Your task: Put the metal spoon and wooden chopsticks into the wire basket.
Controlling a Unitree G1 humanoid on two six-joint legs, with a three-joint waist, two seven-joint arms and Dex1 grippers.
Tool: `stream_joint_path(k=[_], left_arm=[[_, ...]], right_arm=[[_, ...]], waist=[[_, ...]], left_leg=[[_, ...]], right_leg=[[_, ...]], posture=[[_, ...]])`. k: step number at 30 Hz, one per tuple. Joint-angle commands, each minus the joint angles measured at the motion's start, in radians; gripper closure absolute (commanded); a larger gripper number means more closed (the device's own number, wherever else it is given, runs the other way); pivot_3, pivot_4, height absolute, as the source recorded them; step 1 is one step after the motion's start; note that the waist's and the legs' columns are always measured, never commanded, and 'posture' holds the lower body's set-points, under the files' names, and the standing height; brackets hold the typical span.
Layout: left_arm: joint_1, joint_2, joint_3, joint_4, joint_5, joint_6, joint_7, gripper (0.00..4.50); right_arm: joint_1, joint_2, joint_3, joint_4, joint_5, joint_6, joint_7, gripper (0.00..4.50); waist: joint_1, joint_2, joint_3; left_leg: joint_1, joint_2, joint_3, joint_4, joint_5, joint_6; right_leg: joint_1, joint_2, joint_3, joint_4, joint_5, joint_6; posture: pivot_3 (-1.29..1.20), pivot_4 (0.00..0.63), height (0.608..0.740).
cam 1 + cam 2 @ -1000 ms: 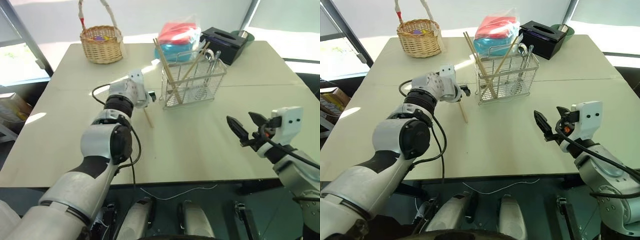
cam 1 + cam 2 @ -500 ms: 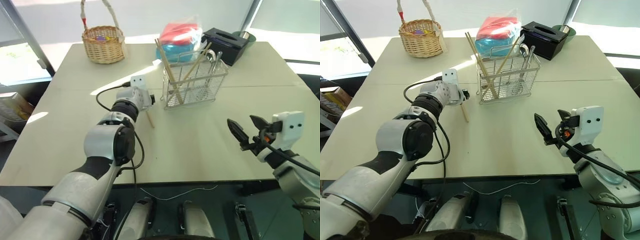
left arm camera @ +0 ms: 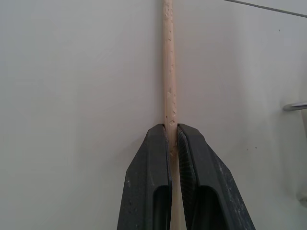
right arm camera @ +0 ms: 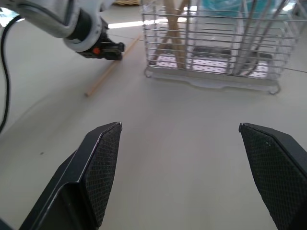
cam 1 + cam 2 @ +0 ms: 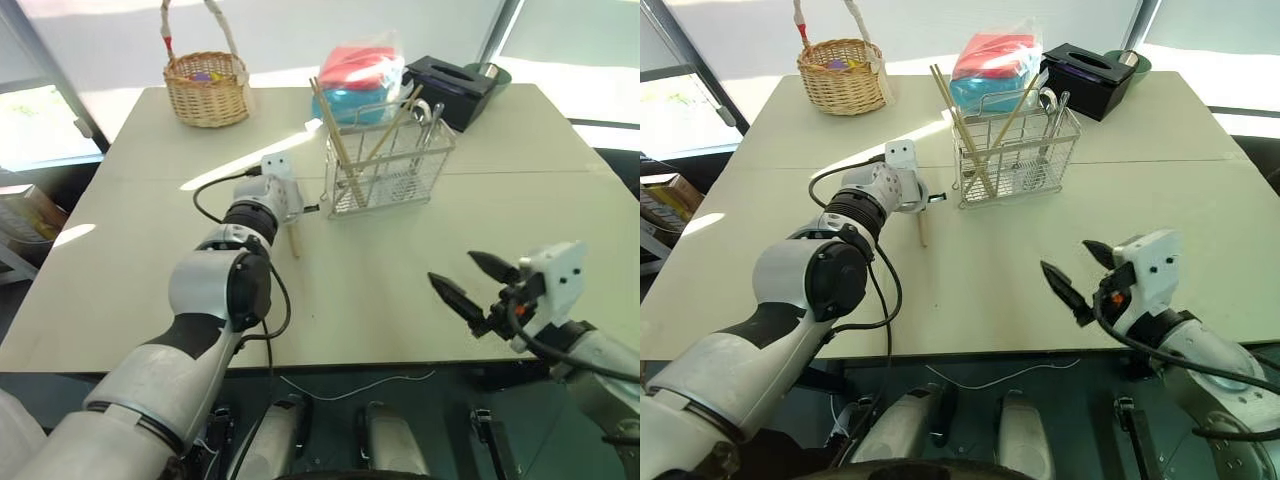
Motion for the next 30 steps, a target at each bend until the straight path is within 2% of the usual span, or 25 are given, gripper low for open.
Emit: stream_joint_path(k=[1, 8, 14, 18, 22, 26, 30], left_arm=[[-0.002, 0.015, 0.015, 0.006, -0.017, -0.004, 0.01, 4.41], [-0.018, 0.079, -0.002, -0.008, -0.016, -0.031, -0.1, 4.41], [-0.039, 0.185, -0.039, -0.055, 0.002, -0.106, -0.245, 4.41], [-0.064, 0.224, 0.002, -0.156, -0.07, -0.289, -0.416, 4.41], [-0.076, 0.187, -0.046, -0.359, -0.113, -0.529, -0.709, 4.41], [-0.057, 0.132, -0.133, -0.486, -0.096, -0.678, -0.877, 4.41], [-0.007, 0.08, -0.222, -0.528, -0.073, -0.738, -0.993, 4.41]], right_arm=[[-0.003, -0.016, -0.015, -0.038, 0.005, -0.029, 0.018, 0.44], [-0.022, -0.018, -0.021, -0.016, -0.006, -0.033, 0.011, 0.44], [-0.036, -0.02, -0.026, -0.001, -0.021, -0.033, 0.001, 0.44], [-0.048, -0.02, -0.051, 0.016, -0.015, -0.029, -0.011, 0.44], [-0.069, -0.021, -0.062, 0.038, -0.009, -0.024, -0.018, 0.44], [-0.103, -0.021, -0.05, 0.053, -0.012, -0.019, -0.029, 0.44], [-0.118, -0.023, -0.049, 0.061, -0.02, -0.021, -0.03, 0.44]], waist=[[0.0, 0.0, 0.0], [-0.002, 0.0, 0.0], [-0.001, 0.0, 0.0], [0.003, -0.001, 0.0], [0.006, -0.001, 0.001], [-0.001, 0.0, 0.0], [-0.001, 0.0, 0.0]], left_leg=[[0.0, 0.0, 0.0, 0.0, 0.0, 0.0], [0.0, 0.0, 0.0, 0.0, 0.0, 0.0], [0.0, 0.0, 0.0, 0.0, 0.0, 0.0], [-0.001, 0.0, 0.0, 0.0, 0.0, 0.0], [-0.002, 0.0, 0.0, 0.0, 0.0, 0.0], [-0.002, 0.0, 0.0, 0.0, -0.001, 0.001], [0.001, 0.0, 0.0, 0.0, -0.001, 0.002]], right_leg=[[0.0, 0.0, 0.0, 0.0, 0.0, 0.0], [0.0, 0.0, 0.0, 0.0, 0.0, 0.0], [-0.001, 0.0, 0.0, 0.0, 0.0, 0.0], [-0.001, 0.0, 0.0, 0.0, 0.0, 0.0], [0.0, 0.0, 0.0, -0.002, 0.0, 0.0], [0.001, 0.0, 0.0, -0.006, 0.001, 0.0], [0.003, 0.0, 0.0, -0.006, 0.001, 0.0]], posture=[[0.0, 0.15, 0.721], [0.0, 0.15, 0.721], [0.0, 0.15, 0.721], [0.0, 0.15, 0.721], [0.0, 0.15, 0.721], [0.0, 0.15, 0.721], [0.0, 0.15, 0.721]])
